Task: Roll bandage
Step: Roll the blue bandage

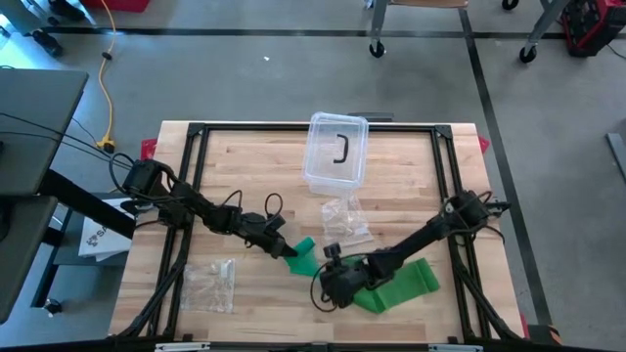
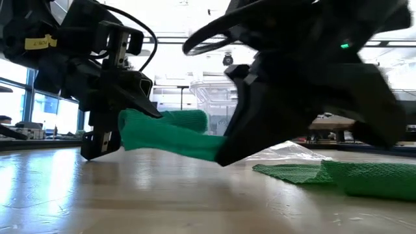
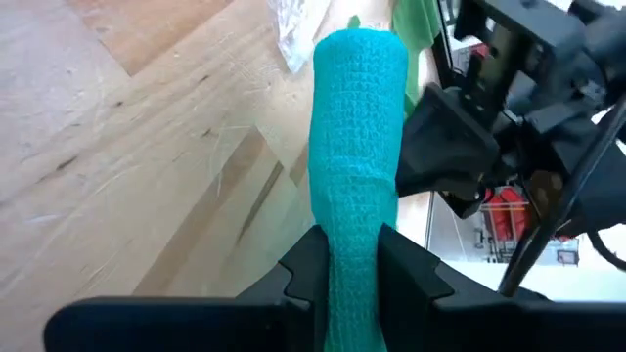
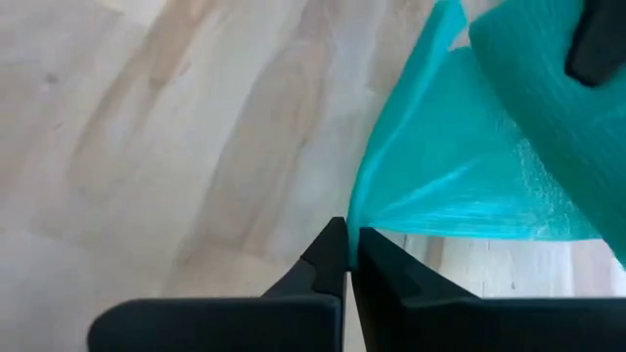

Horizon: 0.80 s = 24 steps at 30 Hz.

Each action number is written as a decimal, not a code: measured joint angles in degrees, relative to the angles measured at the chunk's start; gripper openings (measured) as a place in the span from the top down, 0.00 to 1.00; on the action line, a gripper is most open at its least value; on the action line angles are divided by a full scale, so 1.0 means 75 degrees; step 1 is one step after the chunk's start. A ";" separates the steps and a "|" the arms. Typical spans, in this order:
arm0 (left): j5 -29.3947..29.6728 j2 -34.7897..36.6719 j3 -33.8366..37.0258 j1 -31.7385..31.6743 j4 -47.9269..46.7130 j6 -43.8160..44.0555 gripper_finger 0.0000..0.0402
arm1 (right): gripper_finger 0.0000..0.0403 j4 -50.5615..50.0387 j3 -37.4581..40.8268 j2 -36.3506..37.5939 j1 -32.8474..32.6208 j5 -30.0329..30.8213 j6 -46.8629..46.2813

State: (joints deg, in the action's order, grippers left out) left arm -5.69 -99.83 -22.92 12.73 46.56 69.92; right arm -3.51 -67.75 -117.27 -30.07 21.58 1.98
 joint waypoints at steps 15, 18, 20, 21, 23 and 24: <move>-0.0313 0.0012 -0.0179 0.0055 -0.0399 0.0199 0.86 | 1.00 0.0252 -0.0301 0.0113 -0.0647 0.1670 0.1450; -0.0279 -0.0021 -0.0374 0.0127 -0.0620 -0.0055 0.86 | 1.00 0.0633 -0.0318 0.0021 -0.0321 0.0702 0.1246; -0.0224 -0.0037 -0.0503 0.0168 -0.0721 -0.0228 0.86 | 0.99 0.0711 -0.0315 -0.0085 -0.0088 0.0182 0.1048; -0.0199 -0.0041 -0.0582 0.0199 -0.0824 -0.0306 0.86 | 0.99 0.0746 -0.0315 -0.0143 0.0012 -0.0029 0.0925; -0.0125 -0.0038 -0.0752 0.0294 -0.1182 -0.0477 0.86 | 0.96 0.0791 -0.0315 -0.0247 0.0186 -0.0363 0.0727; -0.0081 -0.0038 -0.0840 0.0333 -0.1409 -0.0560 0.86 | 0.94 0.0754 -0.0315 -0.0273 0.0263 -0.0527 0.0627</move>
State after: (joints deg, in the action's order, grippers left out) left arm -6.30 -100.12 -29.22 15.23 36.00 65.72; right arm 2.14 -70.11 -119.32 -28.10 17.63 6.68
